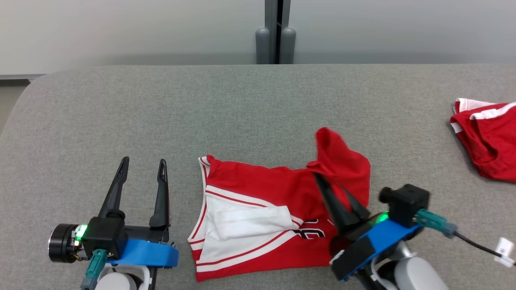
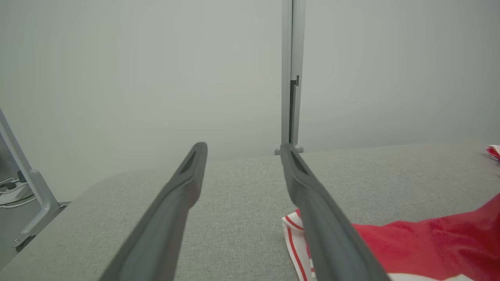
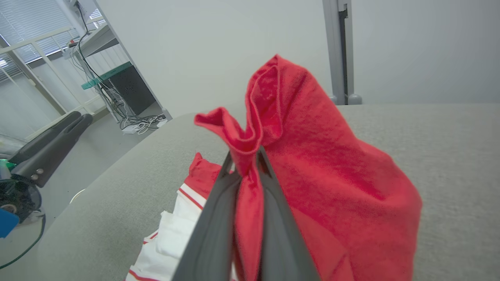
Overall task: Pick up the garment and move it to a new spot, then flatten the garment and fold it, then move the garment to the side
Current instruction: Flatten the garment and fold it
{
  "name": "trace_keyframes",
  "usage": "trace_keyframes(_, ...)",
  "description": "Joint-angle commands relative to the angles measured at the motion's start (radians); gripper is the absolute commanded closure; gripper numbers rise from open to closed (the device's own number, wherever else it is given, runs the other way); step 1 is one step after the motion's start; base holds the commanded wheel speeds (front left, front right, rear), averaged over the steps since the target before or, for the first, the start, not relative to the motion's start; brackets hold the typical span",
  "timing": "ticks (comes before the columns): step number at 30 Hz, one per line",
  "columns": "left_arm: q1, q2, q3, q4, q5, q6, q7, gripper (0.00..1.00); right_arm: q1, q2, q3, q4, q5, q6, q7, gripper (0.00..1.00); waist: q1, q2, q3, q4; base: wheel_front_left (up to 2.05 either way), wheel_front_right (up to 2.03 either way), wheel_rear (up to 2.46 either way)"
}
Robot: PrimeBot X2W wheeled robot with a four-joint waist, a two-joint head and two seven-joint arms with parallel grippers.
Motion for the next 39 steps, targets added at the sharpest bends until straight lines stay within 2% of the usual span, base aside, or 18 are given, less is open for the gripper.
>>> trace_keyframes(1,-0.021,-0.003,-0.001,0.003,0.006,-0.004,-0.004,0.0,-0.037,0.016,0.062,0.025,0.03,0.0,-0.004,1.0,0.0001,0.0,0.013,0.016,0.0,0.0,0.0)
trace_keyframes(3,-0.027,-0.009,-0.003,0.001,0.006,-0.006,-0.004,0.0,-0.07,0.027,0.126,0.062,0.064,0.0,-0.018,1.0,0.0001,0.0,0.026,0.029,0.0,0.0,0.0)
trace_keyframes(4,-0.037,-0.017,-0.006,0.001,0.008,-0.008,-0.004,0.0,-0.106,0.037,0.192,0.109,0.101,0.0,-0.036,1.0,0.0001,0.0,0.044,0.045,0.0,0.0,0.0)
trace_keyframes(7,-0.046,-0.025,-0.009,0.004,0.01,-0.012,-0.004,0.0,-0.141,0.038,0.251,0.167,0.13,0.0,-0.058,1.0,0.0001,0.0,0.059,0.058,0.0,0.0,0.0)
trace_keyframes(13,-0.08,-0.039,-0.004,0.018,0.019,-0.026,-0.004,0.0,-0.255,0.039,0.428,0.341,0.279,0.0,-0.159,1.0,0.0001,0.0,0.103,0.083,0.0,0.0,0.0)
trace_keyframes(17,-0.085,-0.045,0.001,0.023,0.025,-0.028,-0.004,0.0,-0.301,0.039,0.489,0.402,0.326,0.0,-0.195,1.0,0.0001,0.0,0.113,0.084,0.0,0.0,0.0)
trace_keyframes(18,-0.088,-0.048,0.002,0.024,0.027,-0.031,-0.004,0.0,-0.315,0.039,0.507,0.418,0.342,0.0,-0.206,0.74,0.0001,0.0,0.115,0.084,0.0,0.0,0.0)
trace_keyframes(19,-0.09,-0.05,0.003,0.026,0.029,-0.033,-0.004,0.0,-0.33,0.039,0.522,0.435,0.353,0.0,-0.218,0.32,0.0001,0.0,0.117,0.083,0.0,0.0,0.0)
trace_keyframes(20,-0.092,-0.053,0.004,0.028,0.028,-0.035,-0.004,0.0,-0.343,0.039,0.536,0.451,0.363,0.0,-0.228,0.0,0.0001,0.0,0.118,0.083,0.0,0.0,0.0)
trace_keyframes(25,-0.095,-0.059,0.013,0.034,0.037,-0.042,-0.004,0.0,-0.4,0.039,0.58,0.462,0.372,0.0,-0.274,0.0,0.0001,0.0,0.118,0.076,0.0,0.0,0.0)
trace_keyframes(27,-0.092,-0.062,0.017,0.035,0.04,-0.043,-0.004,0.0,-0.417,0.039,0.572,0.437,0.35,0.0,-0.281,0.0,0.0001,0.0,0.115,0.071,0.0,0.0,0.0)
trace_keyframes(30,-0.08,-0.063,0.025,0.034,0.046,-0.042,-0.004,0.0,-0.422,0.039,0.483,0.349,0.275,0.0,-0.283,0.0,0.0001,0.0,0.111,0.059,0.0,0.0,0.0)
trace_keyframes(33,-0.062,-0.061,0.042,0.032,0.048,-0.038,-0.004,0.0,-0.352,0.027,0.301,0.241,0.103,0.0,-0.283,0.0,0.0001,0.0,0.1,0.037,0.0,0.0,0.0)
trace_keyframes(39,-0.038,-0.059,0.06,0.047,0.048,-0.036,-0.004,0.0,-0.192,-0.021,0.013,0.12,-0.061,0.0,-0.283,0.0,0.0001,0.0,0.068,0.002,0.0,0.0,0.0)
